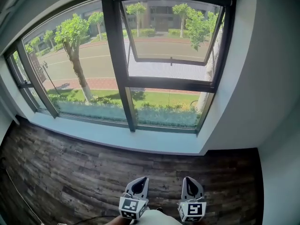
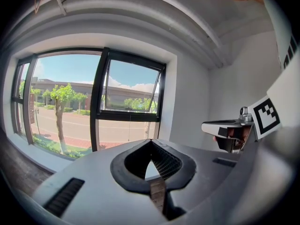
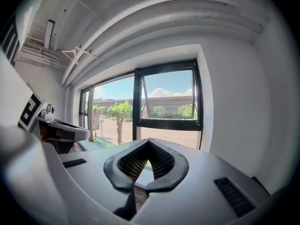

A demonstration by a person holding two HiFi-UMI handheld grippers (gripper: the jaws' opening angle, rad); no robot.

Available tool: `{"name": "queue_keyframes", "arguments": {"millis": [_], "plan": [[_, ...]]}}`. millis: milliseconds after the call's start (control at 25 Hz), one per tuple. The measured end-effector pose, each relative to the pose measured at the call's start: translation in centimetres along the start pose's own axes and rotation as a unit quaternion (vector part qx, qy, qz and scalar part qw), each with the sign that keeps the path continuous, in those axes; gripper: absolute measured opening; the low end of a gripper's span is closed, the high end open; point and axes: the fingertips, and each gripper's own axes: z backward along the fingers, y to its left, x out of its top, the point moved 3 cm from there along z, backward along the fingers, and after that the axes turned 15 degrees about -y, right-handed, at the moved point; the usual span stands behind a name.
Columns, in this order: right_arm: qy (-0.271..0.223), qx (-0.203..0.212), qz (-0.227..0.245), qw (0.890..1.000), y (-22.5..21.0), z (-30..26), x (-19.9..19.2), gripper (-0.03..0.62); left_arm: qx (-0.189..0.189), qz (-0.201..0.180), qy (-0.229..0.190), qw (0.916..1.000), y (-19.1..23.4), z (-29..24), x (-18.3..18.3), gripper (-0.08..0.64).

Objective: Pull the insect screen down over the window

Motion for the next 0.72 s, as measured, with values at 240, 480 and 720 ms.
{"name": "queue_keyframes", "arguments": {"millis": [240, 480, 720], "plan": [[-0.004, 0.001, 0.013, 1.0, 0.2, -0.3, 0.7, 0.005, -0.002, -0.006, -0.016, 0.9998, 0.3, -0.5, 1.2, 0.012], [-0.011, 0.003, 0.024, 1.0, 0.9, -0.4, 1.4, 0.005, -0.01, -0.017, -0.021, 0.9996, 0.9, -0.2, 1.3, 0.012], [-0.007, 0.011, 0.026, 1.0, 1.8, -0.6, 1.2, 0.005, -0.01, -0.02, -0.023, 0.9995, 1.6, 0.2, 1.6, 0.012]]}}
